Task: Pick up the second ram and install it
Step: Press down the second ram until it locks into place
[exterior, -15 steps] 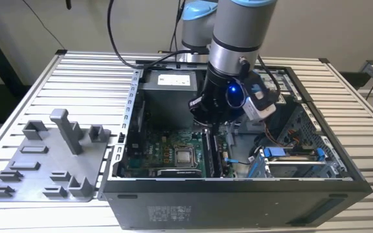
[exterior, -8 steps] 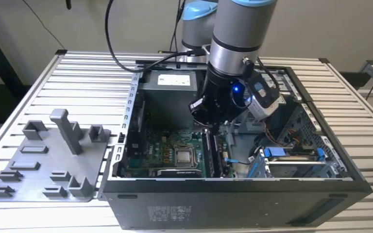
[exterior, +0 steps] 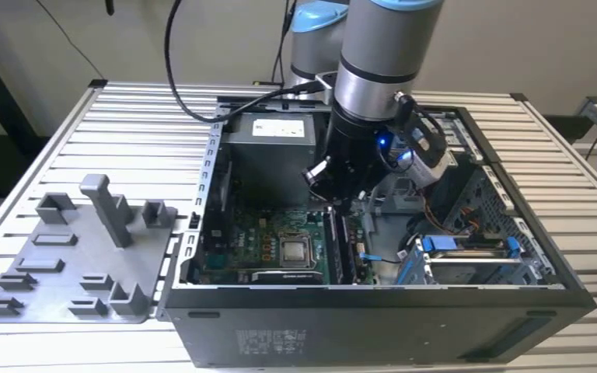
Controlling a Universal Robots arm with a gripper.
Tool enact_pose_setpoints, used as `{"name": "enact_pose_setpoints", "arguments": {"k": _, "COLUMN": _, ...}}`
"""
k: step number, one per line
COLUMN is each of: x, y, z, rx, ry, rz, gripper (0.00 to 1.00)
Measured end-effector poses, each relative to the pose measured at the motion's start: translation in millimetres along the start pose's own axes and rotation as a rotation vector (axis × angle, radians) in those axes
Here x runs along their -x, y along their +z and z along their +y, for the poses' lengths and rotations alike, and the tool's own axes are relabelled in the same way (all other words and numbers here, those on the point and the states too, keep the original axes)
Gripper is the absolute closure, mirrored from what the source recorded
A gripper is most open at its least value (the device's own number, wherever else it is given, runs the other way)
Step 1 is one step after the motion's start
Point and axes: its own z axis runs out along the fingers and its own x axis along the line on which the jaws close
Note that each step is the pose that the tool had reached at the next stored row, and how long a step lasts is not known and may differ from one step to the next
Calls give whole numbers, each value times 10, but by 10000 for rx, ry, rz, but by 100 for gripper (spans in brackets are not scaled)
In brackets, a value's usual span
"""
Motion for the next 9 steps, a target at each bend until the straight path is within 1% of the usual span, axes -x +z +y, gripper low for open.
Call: {"name": "enact_pose_setpoints", "arguments": {"k": 9, "x": 1, "y": 1, "z": 0, "rx": -8, "ry": -1637, "rz": -1, "gripper": 89}}
